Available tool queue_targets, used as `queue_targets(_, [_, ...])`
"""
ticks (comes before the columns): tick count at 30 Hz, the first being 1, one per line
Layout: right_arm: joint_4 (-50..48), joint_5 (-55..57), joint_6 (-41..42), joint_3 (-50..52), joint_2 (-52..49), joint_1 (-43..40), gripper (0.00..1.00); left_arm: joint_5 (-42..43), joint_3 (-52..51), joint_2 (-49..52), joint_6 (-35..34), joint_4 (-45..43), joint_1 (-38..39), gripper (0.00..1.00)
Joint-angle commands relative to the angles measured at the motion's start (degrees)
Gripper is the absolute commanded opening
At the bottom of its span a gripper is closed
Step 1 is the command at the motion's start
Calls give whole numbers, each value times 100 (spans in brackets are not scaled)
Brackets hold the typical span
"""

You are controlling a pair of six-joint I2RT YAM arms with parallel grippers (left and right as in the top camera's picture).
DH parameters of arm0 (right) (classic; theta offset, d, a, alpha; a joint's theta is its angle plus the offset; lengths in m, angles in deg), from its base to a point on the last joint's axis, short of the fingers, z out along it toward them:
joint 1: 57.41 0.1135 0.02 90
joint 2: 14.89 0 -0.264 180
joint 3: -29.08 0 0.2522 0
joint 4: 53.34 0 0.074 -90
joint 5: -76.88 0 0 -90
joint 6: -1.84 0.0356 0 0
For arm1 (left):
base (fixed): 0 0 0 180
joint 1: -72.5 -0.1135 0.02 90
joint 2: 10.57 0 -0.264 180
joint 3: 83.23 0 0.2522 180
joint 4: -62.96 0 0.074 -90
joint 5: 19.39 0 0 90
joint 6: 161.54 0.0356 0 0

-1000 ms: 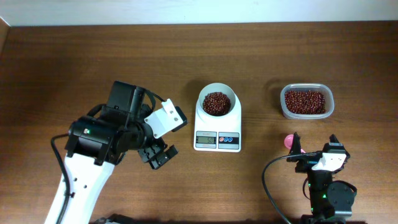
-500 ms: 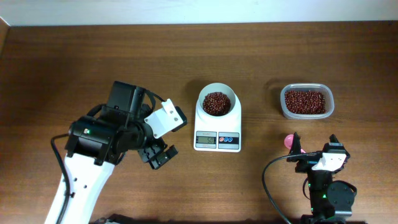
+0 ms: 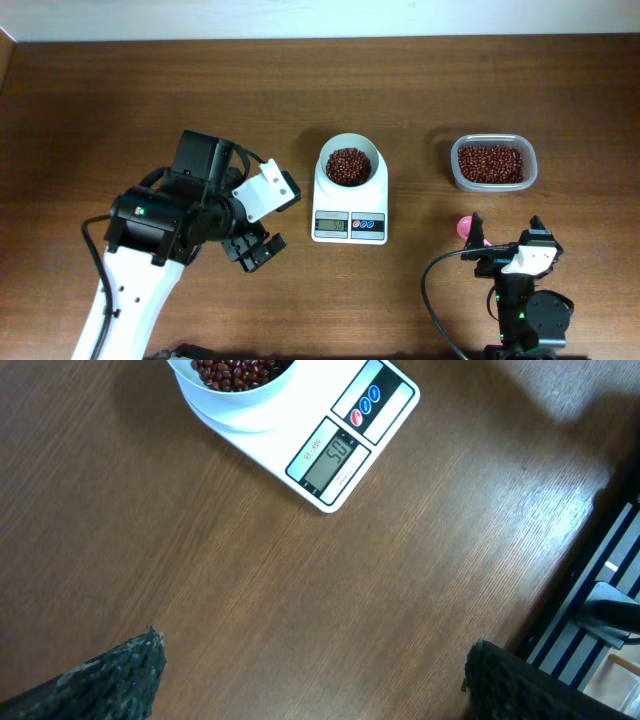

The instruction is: Scoop and weigh 50g on scale

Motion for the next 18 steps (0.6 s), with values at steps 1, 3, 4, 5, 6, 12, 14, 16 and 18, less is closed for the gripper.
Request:
queue_targets(1, [46, -13, 39, 28, 61, 46, 99, 20, -15, -13, 90, -7, -28, 99])
queue_targets(3, [46, -13, 39, 28, 61, 46, 99, 17, -15, -13, 90, -7, -28, 99])
queue_targets(4, [46, -13, 39, 28, 61, 46, 99, 20, -15, -13, 90, -7, -28, 99])
queue_targets(5, [46, -13, 39, 28, 61, 46, 99, 17, -15, -13, 90, -7, -28, 99])
queue_targets(6, [46, -13, 39, 28, 61, 46, 99, 20, -15, -13, 90, -7, -28, 99])
queue_targets(12, [46, -13, 39, 28, 61, 46, 99, 20, -15, -13, 90, 164, -28, 99])
queue_targets(14, [46, -13, 39, 28, 59, 46, 99, -22, -15, -13, 90, 164, -28, 99])
queue_targets(16, [46, -13, 39, 28, 61, 46, 99, -22, -15, -13, 90, 162, -28, 99])
queue_targets(18, [46, -13, 39, 28, 61, 46, 99, -24, -15, -13, 90, 162, -28, 99])
